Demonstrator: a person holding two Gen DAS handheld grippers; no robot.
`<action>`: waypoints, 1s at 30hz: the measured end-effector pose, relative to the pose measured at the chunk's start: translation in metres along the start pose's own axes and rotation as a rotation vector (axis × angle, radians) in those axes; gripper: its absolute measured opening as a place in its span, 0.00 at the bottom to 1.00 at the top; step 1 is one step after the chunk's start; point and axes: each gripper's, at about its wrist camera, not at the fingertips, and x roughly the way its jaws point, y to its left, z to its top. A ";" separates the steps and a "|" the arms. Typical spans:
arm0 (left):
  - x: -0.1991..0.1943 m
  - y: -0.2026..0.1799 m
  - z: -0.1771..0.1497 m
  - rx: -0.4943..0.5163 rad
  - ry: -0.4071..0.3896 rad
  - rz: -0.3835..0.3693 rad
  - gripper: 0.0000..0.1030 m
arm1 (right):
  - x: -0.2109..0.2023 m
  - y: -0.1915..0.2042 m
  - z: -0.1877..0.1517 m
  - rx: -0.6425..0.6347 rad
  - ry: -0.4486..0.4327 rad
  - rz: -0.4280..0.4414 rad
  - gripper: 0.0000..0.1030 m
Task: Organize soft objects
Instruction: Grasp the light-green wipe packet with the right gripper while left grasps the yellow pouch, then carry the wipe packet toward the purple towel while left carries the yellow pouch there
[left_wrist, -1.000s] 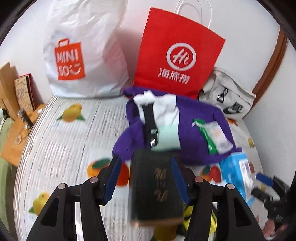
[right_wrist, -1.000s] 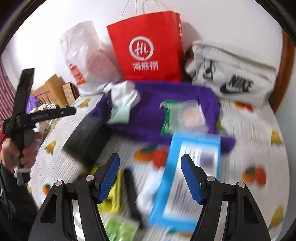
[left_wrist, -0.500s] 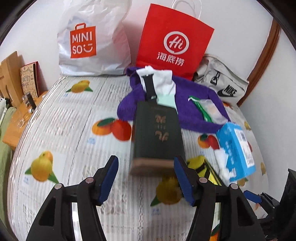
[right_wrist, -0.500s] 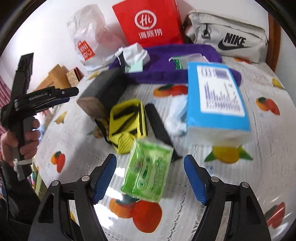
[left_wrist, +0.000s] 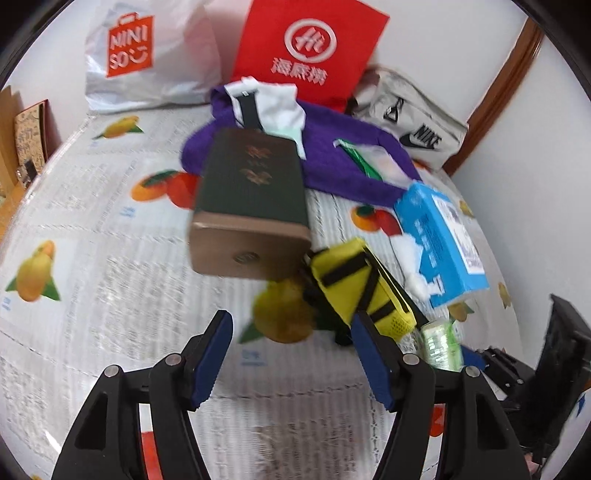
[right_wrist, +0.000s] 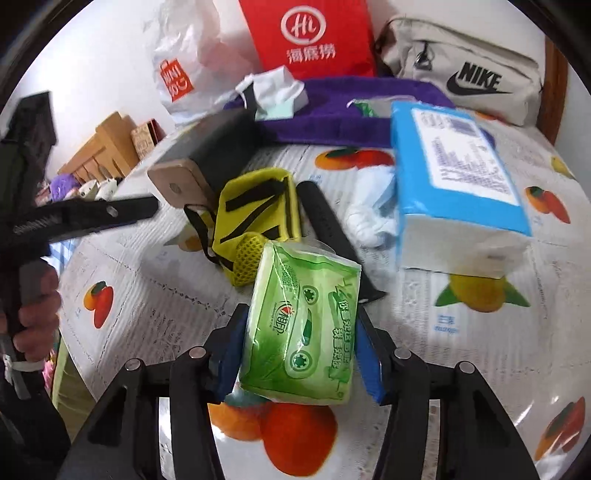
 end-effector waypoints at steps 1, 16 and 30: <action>0.004 -0.004 -0.001 -0.001 0.006 -0.004 0.63 | -0.005 -0.006 -0.002 0.006 -0.009 -0.003 0.52; 0.057 -0.044 0.010 -0.142 0.091 -0.010 0.75 | -0.036 -0.092 -0.040 0.057 -0.061 -0.121 0.52; 0.083 -0.088 0.013 0.015 0.040 0.214 0.85 | -0.025 -0.085 -0.046 -0.034 -0.083 -0.190 0.53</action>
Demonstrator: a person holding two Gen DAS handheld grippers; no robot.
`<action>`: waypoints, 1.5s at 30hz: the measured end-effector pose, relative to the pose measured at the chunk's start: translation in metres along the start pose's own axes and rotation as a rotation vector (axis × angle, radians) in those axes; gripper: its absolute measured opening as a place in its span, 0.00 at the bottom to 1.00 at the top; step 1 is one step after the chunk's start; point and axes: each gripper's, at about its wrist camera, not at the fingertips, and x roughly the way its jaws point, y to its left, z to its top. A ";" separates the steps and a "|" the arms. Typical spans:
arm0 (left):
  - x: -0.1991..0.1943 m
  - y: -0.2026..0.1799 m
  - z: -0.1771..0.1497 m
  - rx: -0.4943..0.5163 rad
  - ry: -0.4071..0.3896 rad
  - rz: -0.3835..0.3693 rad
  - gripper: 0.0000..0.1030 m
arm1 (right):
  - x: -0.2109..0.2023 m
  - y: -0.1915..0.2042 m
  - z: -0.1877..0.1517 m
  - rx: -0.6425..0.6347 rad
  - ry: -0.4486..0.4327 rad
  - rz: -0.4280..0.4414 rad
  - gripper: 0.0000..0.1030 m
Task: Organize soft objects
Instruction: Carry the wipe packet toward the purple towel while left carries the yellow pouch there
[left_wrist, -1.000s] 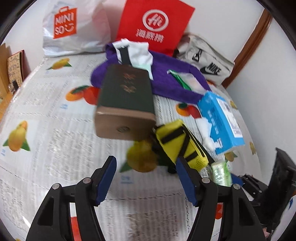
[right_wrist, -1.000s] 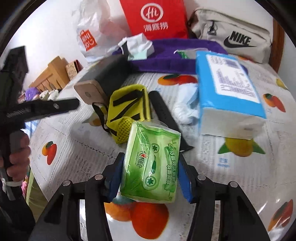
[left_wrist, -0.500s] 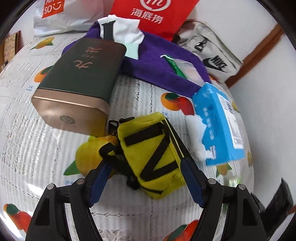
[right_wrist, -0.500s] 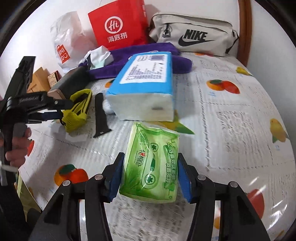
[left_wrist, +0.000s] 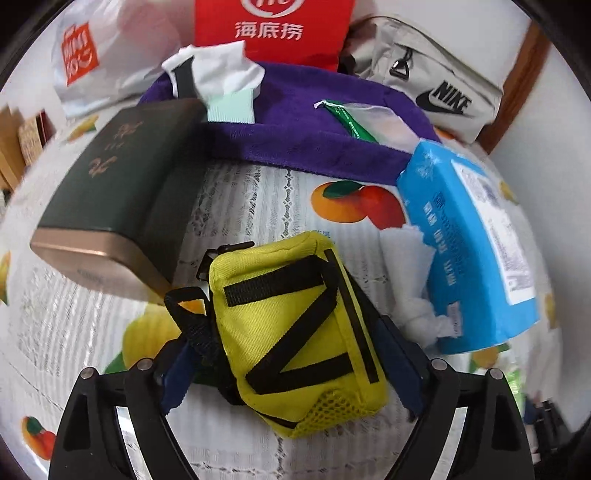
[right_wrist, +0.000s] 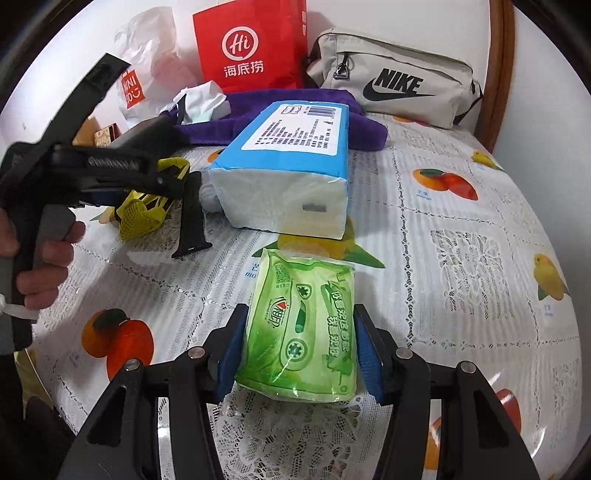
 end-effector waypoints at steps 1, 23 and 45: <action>0.000 -0.001 -0.002 0.013 -0.010 0.011 0.85 | 0.000 0.000 0.000 0.000 0.000 0.000 0.53; -0.043 0.046 -0.050 0.073 -0.084 -0.049 0.59 | 0.006 0.014 0.001 0.049 -0.021 -0.058 0.65; -0.075 0.113 -0.093 -0.089 -0.105 -0.076 0.46 | -0.011 0.032 -0.001 0.086 -0.007 -0.031 0.51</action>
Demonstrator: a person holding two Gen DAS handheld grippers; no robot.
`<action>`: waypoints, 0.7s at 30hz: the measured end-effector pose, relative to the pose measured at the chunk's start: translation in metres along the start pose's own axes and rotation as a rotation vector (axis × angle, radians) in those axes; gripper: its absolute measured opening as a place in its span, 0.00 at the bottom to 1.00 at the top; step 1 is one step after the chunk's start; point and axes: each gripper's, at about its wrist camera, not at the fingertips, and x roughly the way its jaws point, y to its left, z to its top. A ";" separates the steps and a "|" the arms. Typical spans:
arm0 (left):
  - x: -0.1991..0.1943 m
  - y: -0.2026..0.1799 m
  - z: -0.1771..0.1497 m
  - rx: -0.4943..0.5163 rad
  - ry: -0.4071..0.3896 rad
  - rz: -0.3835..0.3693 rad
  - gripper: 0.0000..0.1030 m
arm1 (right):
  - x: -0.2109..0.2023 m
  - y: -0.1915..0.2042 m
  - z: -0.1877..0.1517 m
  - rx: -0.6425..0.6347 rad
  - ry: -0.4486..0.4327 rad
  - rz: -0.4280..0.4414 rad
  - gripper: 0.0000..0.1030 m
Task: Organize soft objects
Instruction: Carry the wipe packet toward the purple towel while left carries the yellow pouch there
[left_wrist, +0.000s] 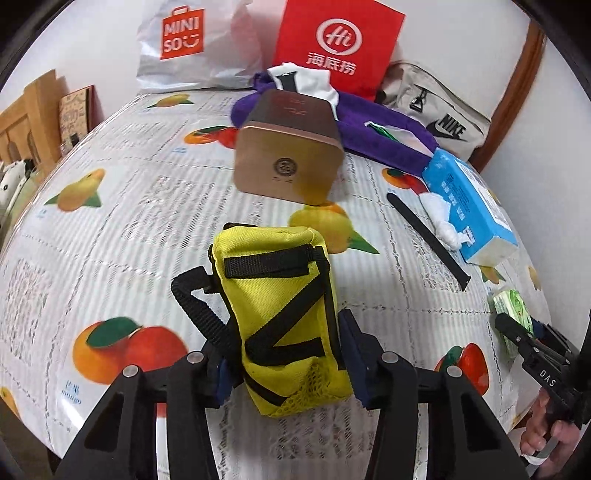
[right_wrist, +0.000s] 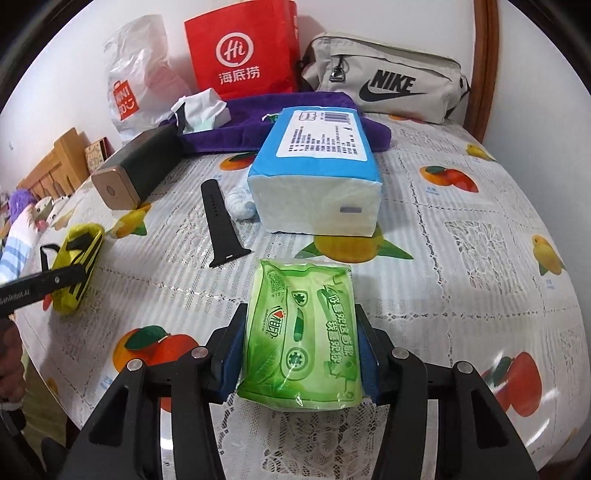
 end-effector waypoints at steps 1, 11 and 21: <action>-0.001 0.001 -0.001 -0.007 -0.001 -0.002 0.45 | -0.001 -0.001 0.000 0.006 -0.002 0.004 0.50; -0.017 -0.002 0.006 -0.019 -0.017 -0.009 0.45 | -0.027 -0.004 0.009 0.020 -0.032 0.004 0.51; -0.044 -0.013 0.041 -0.009 -0.075 -0.002 0.45 | -0.044 -0.005 0.042 0.005 -0.061 0.017 0.51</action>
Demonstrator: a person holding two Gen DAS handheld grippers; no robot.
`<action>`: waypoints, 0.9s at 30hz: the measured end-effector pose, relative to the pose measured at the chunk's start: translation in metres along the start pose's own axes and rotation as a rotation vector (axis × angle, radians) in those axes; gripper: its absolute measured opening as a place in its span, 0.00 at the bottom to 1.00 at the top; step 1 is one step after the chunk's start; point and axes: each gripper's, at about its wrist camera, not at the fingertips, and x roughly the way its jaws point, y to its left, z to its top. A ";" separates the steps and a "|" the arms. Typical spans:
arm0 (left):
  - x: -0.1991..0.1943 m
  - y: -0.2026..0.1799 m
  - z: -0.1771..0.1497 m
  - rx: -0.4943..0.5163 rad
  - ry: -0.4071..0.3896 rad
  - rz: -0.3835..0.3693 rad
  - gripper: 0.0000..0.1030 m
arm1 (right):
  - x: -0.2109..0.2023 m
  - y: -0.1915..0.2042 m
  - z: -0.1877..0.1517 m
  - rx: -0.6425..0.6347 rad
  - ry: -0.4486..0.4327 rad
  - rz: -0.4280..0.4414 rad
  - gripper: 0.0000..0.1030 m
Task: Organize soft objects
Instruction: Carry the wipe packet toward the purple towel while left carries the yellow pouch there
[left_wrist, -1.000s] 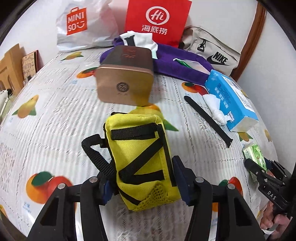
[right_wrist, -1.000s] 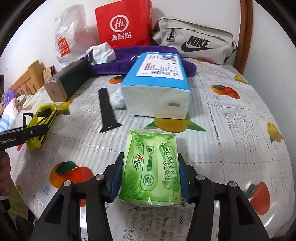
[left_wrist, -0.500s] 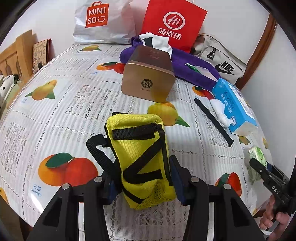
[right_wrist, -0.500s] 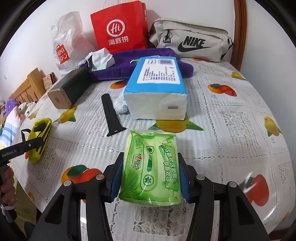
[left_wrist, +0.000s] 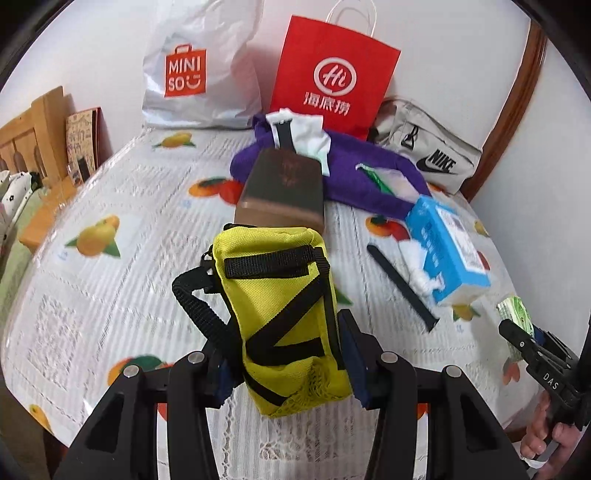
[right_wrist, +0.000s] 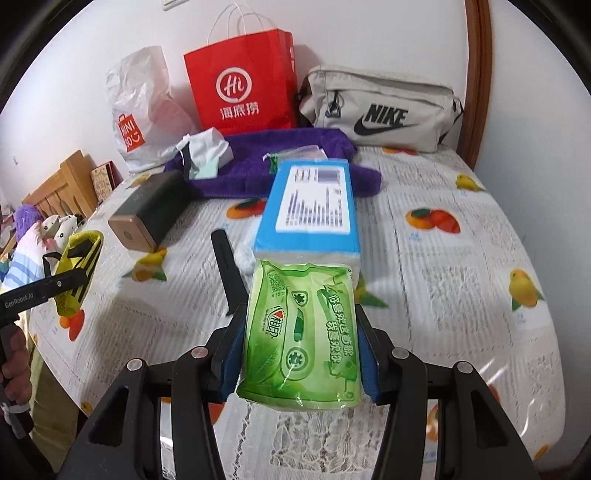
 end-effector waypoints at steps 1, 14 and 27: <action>-0.002 0.000 0.003 0.000 -0.003 0.002 0.45 | -0.001 0.000 0.004 -0.003 -0.007 0.005 0.51; -0.015 -0.020 0.061 0.037 -0.059 -0.002 0.46 | -0.011 0.000 0.059 -0.017 -0.065 0.009 0.51; 0.007 -0.046 0.102 0.062 -0.058 -0.032 0.46 | 0.001 -0.009 0.106 -0.044 -0.096 -0.002 0.51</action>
